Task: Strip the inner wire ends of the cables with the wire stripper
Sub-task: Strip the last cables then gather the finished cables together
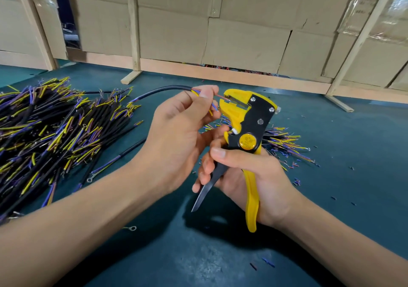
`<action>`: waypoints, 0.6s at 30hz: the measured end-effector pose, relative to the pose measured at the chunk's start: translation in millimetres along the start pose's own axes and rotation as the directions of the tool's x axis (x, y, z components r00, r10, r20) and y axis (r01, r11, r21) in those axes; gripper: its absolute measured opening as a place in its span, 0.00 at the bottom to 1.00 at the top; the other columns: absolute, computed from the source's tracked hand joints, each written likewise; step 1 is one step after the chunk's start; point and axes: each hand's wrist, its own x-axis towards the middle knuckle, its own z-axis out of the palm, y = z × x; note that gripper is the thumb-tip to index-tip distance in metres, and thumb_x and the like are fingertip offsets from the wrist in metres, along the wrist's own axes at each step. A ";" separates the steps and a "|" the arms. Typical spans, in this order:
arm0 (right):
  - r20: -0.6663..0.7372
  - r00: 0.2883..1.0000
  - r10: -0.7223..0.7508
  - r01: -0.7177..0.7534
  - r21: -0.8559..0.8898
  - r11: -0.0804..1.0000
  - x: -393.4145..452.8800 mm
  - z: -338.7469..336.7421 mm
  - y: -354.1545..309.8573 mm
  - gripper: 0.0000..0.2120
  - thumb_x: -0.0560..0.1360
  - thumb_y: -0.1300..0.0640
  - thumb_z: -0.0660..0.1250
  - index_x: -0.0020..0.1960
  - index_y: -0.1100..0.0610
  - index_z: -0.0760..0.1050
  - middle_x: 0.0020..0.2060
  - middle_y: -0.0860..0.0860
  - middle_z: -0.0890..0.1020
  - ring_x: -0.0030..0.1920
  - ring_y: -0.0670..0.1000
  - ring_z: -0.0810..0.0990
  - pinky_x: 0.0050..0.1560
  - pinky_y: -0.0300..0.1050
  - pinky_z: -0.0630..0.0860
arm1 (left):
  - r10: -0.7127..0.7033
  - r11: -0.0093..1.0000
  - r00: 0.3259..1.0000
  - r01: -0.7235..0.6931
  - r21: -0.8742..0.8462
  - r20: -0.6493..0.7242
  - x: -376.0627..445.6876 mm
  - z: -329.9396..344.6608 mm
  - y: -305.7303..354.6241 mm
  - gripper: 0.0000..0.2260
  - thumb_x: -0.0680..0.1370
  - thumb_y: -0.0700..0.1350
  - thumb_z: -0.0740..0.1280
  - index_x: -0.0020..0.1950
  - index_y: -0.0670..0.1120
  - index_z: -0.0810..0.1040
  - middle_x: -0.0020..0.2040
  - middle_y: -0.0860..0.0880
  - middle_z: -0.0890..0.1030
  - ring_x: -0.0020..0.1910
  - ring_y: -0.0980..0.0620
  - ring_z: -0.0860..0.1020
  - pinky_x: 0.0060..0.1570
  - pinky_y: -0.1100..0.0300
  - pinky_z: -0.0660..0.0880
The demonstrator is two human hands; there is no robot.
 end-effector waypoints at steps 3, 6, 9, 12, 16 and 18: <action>0.005 1.000 -0.006 0.006 0.012 1.000 -0.5 0.6 0.7 0.03 0.74 0.62 0.69 0.43 0.56 0.80 0.34 0.58 0.79 0.35 0.58 0.79 0.43 0.56 0.80 | 0.040 0.998 0.997 -0.036 0.053 -0.068 -9.3 4.9 -3.3 0.07 0.83 0.47 0.64 0.51 0.46 0.80 0.44 0.41 0.77 0.23 0.50 0.74 0.17 0.64 0.66; 0.011 1.000 -0.007 0.007 0.018 1.000 -0.8 1.3 0.3 0.04 0.74 0.61 0.69 0.43 0.54 0.81 0.33 0.56 0.78 0.34 0.57 0.79 0.41 0.50 0.80 | 0.040 0.993 0.994 -0.028 0.115 -0.105 -14.4 8.8 -6.2 0.09 0.82 0.52 0.64 0.47 0.51 0.81 0.39 0.43 0.81 0.15 0.51 0.66 0.20 0.65 0.66; 0.009 1.000 -0.013 0.013 0.003 1.000 -0.5 1.6 0.2 0.04 0.74 0.60 0.69 0.42 0.54 0.80 0.32 0.55 0.77 0.32 0.57 0.79 0.40 0.48 0.79 | 0.028 0.992 0.991 -0.011 0.129 -0.128 -16.3 9.2 -6.4 0.09 0.82 0.54 0.64 0.46 0.54 0.81 0.36 0.44 0.81 0.16 0.50 0.65 0.21 0.65 0.67; 0.013 1.000 -0.020 0.020 0.000 1.000 0.4 2.4 0.5 0.04 0.74 0.60 0.68 0.42 0.54 0.80 0.31 0.55 0.76 0.31 0.57 0.78 0.39 0.48 0.78 | 0.030 0.992 0.989 -0.011 0.128 -0.145 -16.8 8.6 -7.7 0.10 0.82 0.54 0.64 0.45 0.53 0.82 0.38 0.43 0.81 0.16 0.49 0.66 0.21 0.65 0.67; 0.016 1.000 -0.022 0.022 0.013 1.000 0.7 4.1 1.7 0.04 0.75 0.60 0.68 0.41 0.55 0.79 0.30 0.55 0.74 0.30 0.56 0.77 0.36 0.47 0.79 | 0.032 0.991 0.989 -0.012 0.132 -0.146 -17.4 8.7 -8.8 0.10 0.82 0.53 0.65 0.46 0.53 0.82 0.39 0.42 0.82 0.15 0.49 0.66 0.20 0.64 0.67; 0.011 1.000 -0.023 0.023 0.001 1.000 0.7 4.3 1.9 0.05 0.75 0.60 0.69 0.41 0.55 0.79 0.29 0.55 0.74 0.29 0.56 0.77 0.36 0.47 0.78 | 0.025 0.991 0.988 -0.005 0.132 -0.151 -17.8 9.3 -9.3 0.09 0.82 0.53 0.65 0.46 0.53 0.82 0.38 0.43 0.82 0.14 0.48 0.67 0.19 0.64 0.68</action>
